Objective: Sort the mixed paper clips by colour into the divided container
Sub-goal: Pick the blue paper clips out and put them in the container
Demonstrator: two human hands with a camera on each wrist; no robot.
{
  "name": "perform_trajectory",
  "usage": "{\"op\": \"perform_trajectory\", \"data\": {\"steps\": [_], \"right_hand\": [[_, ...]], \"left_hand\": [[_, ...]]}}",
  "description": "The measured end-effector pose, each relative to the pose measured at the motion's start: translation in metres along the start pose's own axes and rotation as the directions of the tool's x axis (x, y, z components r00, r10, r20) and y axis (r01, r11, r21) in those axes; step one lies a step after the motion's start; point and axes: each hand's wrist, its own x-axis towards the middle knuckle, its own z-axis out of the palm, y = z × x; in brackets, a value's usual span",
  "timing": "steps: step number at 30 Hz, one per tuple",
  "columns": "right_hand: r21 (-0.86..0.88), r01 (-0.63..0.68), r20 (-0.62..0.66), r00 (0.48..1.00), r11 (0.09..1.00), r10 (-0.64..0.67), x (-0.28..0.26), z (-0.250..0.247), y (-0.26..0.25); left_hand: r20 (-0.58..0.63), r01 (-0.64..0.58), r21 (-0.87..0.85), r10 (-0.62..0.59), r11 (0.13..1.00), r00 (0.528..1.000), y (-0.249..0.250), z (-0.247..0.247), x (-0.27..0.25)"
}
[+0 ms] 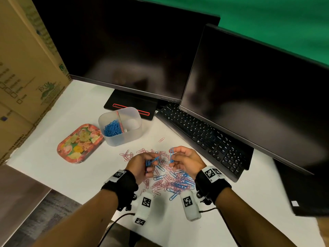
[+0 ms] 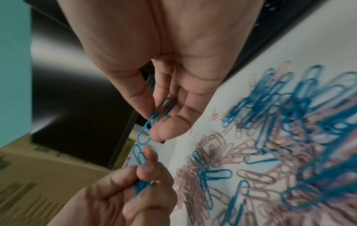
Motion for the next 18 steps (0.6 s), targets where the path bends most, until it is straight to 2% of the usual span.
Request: {"op": "perform_trajectory", "data": {"steps": [3, 5, 7, 9, 10, 11, 12, 14, 15, 16, 18], "right_hand": [[-0.177, 0.093, 0.026, 0.996, 0.980, -0.090, 0.001, 0.019, -0.010], [-0.342, 0.150, 0.020, 0.988, 0.927, -0.153, 0.003, 0.029, -0.015], [-0.533, 0.188, 0.028, 0.978, 0.825, -0.205, 0.000, 0.039, -0.021], [-0.671, 0.221, 0.121, 0.974, 0.707, -0.190, -0.005, 0.048, -0.027], [-0.711, 0.243, 0.172, 0.970, 0.660, -0.173, -0.007, 0.050, -0.030], [-0.713, 0.261, 0.205, 0.965, 0.651, -0.163, -0.009, 0.051, -0.032], [-0.674, 0.258, 0.209, 0.965, 0.692, -0.157, -0.009, 0.050, -0.033], [-0.587, 0.211, 0.098, 0.977, 0.781, -0.190, -0.003, 0.044, -0.034], [-0.600, 0.181, 0.003, 0.975, 0.779, -0.224, 0.004, 0.039, -0.031], [-0.660, 0.139, -0.069, 0.967, 0.738, -0.244, 0.009, 0.034, -0.027], [-0.801, 0.041, -0.095, 0.976, 0.597, -0.196, 0.016, 0.034, -0.016]], "left_hand": [[0.044, 0.056, -0.142, -0.051, 0.988, 0.998, -0.001, 0.011, -0.008], [0.053, 0.061, -0.204, -0.051, 0.977, 0.997, -0.003, 0.017, -0.009], [0.072, 0.058, -0.273, -0.040, 0.960, 0.997, -0.005, 0.018, -0.007], [0.089, 0.054, -0.347, -0.025, 0.936, 0.996, -0.006, 0.017, -0.005], [0.079, 0.048, -0.372, -0.020, 0.927, 0.997, -0.006, 0.015, -0.003], [0.053, 0.034, -0.379, -0.015, 0.925, 0.998, -0.006, 0.012, -0.001], [0.020, 0.017, -0.367, -0.011, 0.930, 1.000, -0.006, 0.009, 0.001], [-0.069, -0.007, -0.332, -0.017, 0.943, 0.997, -0.002, 0.002, 0.001], [-0.127, -0.017, -0.322, -0.025, 0.947, 0.992, 0.000, -0.003, 0.001], [-0.179, -0.027, -0.304, -0.029, 0.952, 0.983, 0.002, -0.008, 0.001], [-0.257, -0.041, -0.254, -0.027, 0.966, 0.966, 0.004, -0.021, 0.001]]}}
